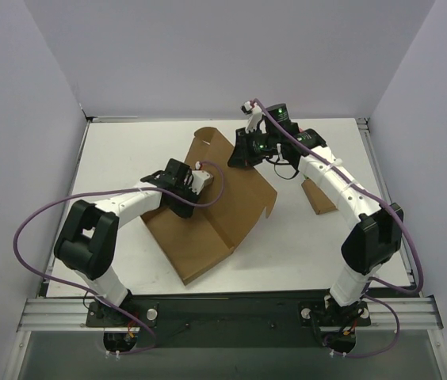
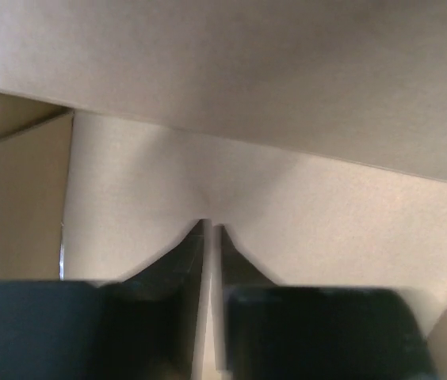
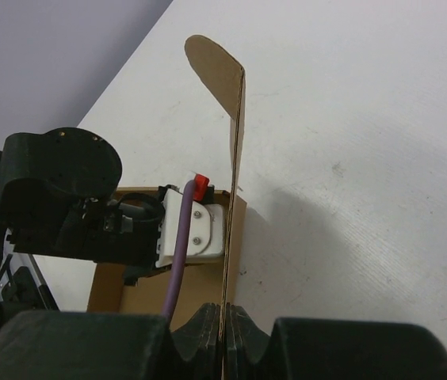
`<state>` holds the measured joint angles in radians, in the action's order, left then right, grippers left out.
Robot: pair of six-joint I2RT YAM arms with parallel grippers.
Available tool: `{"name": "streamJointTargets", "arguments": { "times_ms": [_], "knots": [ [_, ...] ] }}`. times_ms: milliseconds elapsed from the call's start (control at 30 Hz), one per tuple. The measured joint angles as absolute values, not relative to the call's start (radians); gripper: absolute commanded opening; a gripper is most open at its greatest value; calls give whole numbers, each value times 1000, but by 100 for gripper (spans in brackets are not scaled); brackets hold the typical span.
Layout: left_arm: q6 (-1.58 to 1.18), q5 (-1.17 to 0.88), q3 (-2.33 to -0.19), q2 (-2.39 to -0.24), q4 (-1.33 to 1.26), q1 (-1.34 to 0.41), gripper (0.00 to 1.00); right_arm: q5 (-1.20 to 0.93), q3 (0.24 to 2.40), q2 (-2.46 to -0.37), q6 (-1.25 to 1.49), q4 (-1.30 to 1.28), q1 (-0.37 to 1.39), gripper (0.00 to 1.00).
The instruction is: Fold the paper box
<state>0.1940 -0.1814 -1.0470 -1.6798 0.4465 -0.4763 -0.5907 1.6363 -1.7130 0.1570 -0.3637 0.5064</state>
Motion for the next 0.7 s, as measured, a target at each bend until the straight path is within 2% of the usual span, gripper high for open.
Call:
{"name": "streamJointTargets", "arguments": {
  "times_ms": [67,167,400,700],
  "knots": [
    [191,-172,-1048,-1678,446,-474,51,-572,1636,-1713,147,-366,506,5],
    [189,-161,-1048,-1667,447,-465,63,-554,1636,-1713,124,-377,505,4],
    [197,-174,-1048,-1601,453,-390,69,-545,1636,-1713,77,-409,490,5],
    [208,-237,-1037,-1562,469,-334,72,-540,1629,-1711,52,-421,460,4]
  ]
}}
